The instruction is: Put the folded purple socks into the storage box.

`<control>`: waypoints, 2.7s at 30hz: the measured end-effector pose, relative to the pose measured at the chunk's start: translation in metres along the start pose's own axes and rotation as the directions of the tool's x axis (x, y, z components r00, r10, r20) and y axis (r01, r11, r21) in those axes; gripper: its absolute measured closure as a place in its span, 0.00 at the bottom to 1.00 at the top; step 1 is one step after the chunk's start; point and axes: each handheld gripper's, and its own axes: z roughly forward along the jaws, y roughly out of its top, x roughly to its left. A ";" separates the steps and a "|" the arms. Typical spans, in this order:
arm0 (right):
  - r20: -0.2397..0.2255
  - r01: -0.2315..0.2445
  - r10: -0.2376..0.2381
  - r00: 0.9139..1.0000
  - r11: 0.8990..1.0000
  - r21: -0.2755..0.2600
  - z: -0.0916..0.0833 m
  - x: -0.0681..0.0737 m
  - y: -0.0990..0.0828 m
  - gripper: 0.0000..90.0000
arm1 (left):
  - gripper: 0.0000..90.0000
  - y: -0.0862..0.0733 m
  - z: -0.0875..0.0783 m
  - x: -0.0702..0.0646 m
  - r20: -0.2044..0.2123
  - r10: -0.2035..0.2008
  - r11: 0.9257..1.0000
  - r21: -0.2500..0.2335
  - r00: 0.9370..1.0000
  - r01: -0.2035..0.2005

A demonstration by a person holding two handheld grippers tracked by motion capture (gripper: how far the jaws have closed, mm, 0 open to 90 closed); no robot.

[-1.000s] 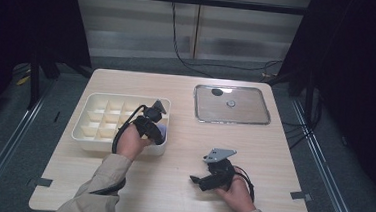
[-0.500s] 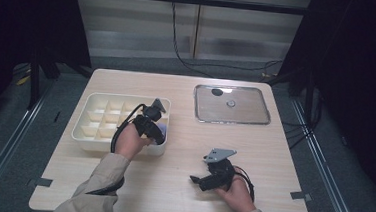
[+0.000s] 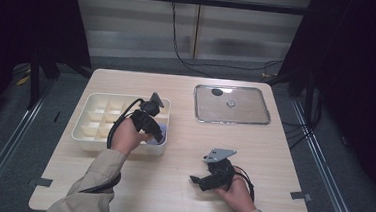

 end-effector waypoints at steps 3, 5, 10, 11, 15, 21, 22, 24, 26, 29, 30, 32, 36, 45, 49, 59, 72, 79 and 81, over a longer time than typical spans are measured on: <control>-0.001 0.001 -0.001 1.000 1.000 0.000 0.000 0.000 0.000 0.14 | 0.67 0.001 -0.005 0.000 -0.002 -0.001 1.000 -0.002 1.000 0.001; 0.000 0.000 0.000 1.000 1.000 -0.001 0.000 0.000 0.000 0.14 | 0.68 0.002 -0.008 0.000 -0.002 -0.008 1.000 -0.003 1.000 0.008; 0.000 -0.001 0.001 1.000 1.000 0.000 0.000 0.000 0.000 0.14 | 0.69 0.004 -0.014 0.002 -0.006 -0.006 1.000 0.004 1.000 0.006; -0.002 -0.001 0.001 1.000 1.000 0.000 0.000 0.000 0.000 0.14 | 0.69 0.004 -0.015 0.001 -0.005 -0.006 1.000 0.003 1.000 0.006; 0.000 -0.001 0.001 1.000 1.000 0.000 0.000 0.000 0.000 0.14 | 0.71 0.007 -0.020 0.001 -0.002 -0.003 1.000 0.001 1.000 0.003; 0.000 -0.001 0.001 1.000 1.000 0.000 0.000 0.000 0.000 0.14 | 0.75 0.010 -0.029 0.000 -0.001 0.000 1.000 0.005 1.000 0.000; 0.001 0.000 0.000 1.000 1.000 0.000 0.000 0.000 0.000 0.14 | 0.75 0.010 -0.030 0.000 0.000 -0.002 1.000 0.010 1.000 0.002; -0.002 -0.001 0.001 1.000 1.000 0.000 0.000 0.000 0.000 0.14 | 0.76 0.011 -0.032 0.001 0.000 -0.006 1.000 0.010 1.000 0.006; -0.001 -0.001 0.001 1.000 1.000 0.000 0.000 0.000 0.000 0.14 | 0.80 0.011 -0.032 0.002 0.009 -0.013 1.000 0.019 1.000 0.013; 0.000 -0.001 0.001 1.000 1.000 0.001 0.000 0.000 0.000 0.14 | 0.81 0.012 -0.032 0.004 0.011 -0.021 0.999 0.024 1.000 0.021; -0.002 -0.001 0.001 1.000 1.000 0.000 0.000 0.000 0.000 0.14 | 0.82 0.012 -0.032 0.005 0.008 -0.023 0.999 0.024 1.000 0.023; -0.002 0.000 0.000 1.000 1.000 -0.002 0.000 0.000 0.000 0.14 | 0.83 0.012 -0.031 0.005 0.005 -0.026 0.999 0.026 1.000 0.026; -0.002 0.001 -0.001 1.000 1.000 0.001 0.000 0.000 0.000 0.14 | 0.89 0.012 -0.030 0.007 0.007 -0.034 0.999 0.027 0.999 0.034; -0.003 -0.002 0.002 1.000 1.000 0.001 0.000 0.000 0.000 0.14 | 1.00 0.016 -0.028 0.003 0.003 -0.022 0.999 0.038 1.000 0.022; -0.003 0.001 -0.001 1.000 1.000 0.001 0.000 0.000 0.000 0.14 | 1.00 0.018 -0.026 0.002 -0.005 -0.019 0.999 0.042 1.000 0.020; -0.002 0.004 -0.004 1.000 1.000 -0.003 0.000 0.000 0.000 0.14 | 1.00 0.022 -0.022 -0.003 -0.009 -0.009 0.999 0.042 1.000 0.009; -0.003 0.004 -0.004 1.000 1.000 -0.003 0.000 0.000 0.000 0.14 | 1.00 0.021 -0.005 0.000 -0.005 -0.016 0.999 0.051 1.000 0.016; -0.002 0.004 -0.004 1.000 1.000 -0.003 0.000 0.000 0.000 0.14 | 1.00 0.018 0.006 -0.001 -0.004 -0.005 0.998 0.063 1.000 0.005; -0.003 0.003 -0.003 1.000 1.000 -0.003 0.000 0.000 0.000 0.14 | 1.00 0.017 0.009 -0.002 0.005 0.001 0.997 0.072 1.000 -0.001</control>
